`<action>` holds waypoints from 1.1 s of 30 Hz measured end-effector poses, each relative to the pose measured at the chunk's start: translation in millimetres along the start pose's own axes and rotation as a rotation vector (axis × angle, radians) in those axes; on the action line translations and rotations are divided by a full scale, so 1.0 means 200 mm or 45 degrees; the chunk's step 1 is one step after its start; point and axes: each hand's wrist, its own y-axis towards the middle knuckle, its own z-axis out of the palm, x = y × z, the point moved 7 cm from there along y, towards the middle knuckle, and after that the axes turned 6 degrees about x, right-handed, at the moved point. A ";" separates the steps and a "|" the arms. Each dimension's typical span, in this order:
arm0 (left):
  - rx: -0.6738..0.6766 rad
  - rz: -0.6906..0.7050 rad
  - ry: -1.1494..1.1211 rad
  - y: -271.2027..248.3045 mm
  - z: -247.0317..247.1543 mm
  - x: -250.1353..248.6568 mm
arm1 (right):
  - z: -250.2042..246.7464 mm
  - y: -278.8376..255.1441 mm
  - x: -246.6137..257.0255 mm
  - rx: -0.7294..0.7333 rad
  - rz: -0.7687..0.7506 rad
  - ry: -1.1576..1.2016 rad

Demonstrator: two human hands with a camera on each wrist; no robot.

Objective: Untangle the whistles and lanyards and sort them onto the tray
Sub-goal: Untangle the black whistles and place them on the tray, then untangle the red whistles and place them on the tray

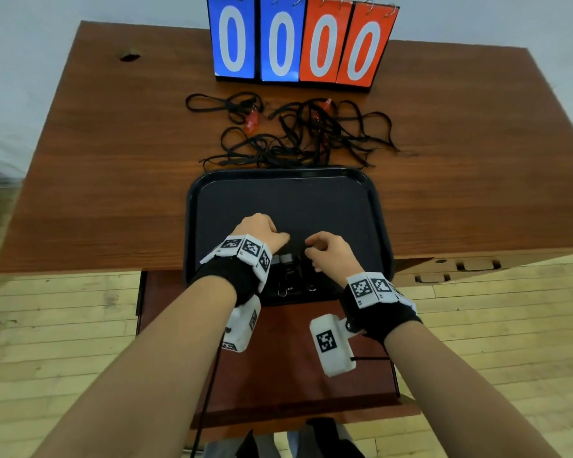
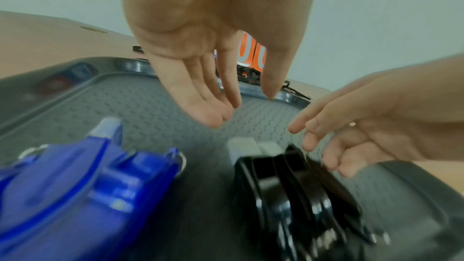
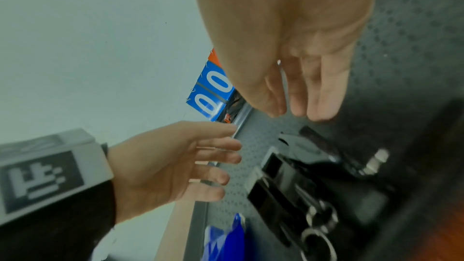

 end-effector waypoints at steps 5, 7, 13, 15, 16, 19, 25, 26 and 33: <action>-0.072 0.037 -0.646 0.09 -0.16 -0.02 | -0.16 0.11 0.15 -0.123 -0.026 0.086; -0.069 0.041 -0.929 0.12 -0.21 -0.02 | -0.21 0.15 0.22 -0.160 -0.052 0.130; -0.173 0.106 -1.224 0.24 -0.34 -0.06 | -0.40 0.31 0.40 -0.385 -0.109 0.116; -0.234 0.112 -1.265 0.27 -0.39 -0.07 | -0.42 0.38 0.50 -0.387 -0.155 0.023; -0.259 0.107 -1.274 0.29 -0.40 -0.07 | -0.42 0.42 0.55 -0.382 -0.185 -0.012; -0.328 0.075 -1.296 0.34 -0.46 -0.05 | -0.37 0.56 0.75 -0.331 -0.267 -0.106; -0.410 -0.030 -1.334 0.45 -0.56 0.09 | -0.20 0.91 1.01 -0.208 -0.201 -0.286; -0.424 -0.033 -1.335 0.46 -0.58 0.11 | -0.18 0.95 1.03 -0.204 -0.174 -0.316; -0.473 -0.027 -1.277 0.53 -0.69 0.15 | -0.10 1.13 1.02 -0.085 -0.039 -0.522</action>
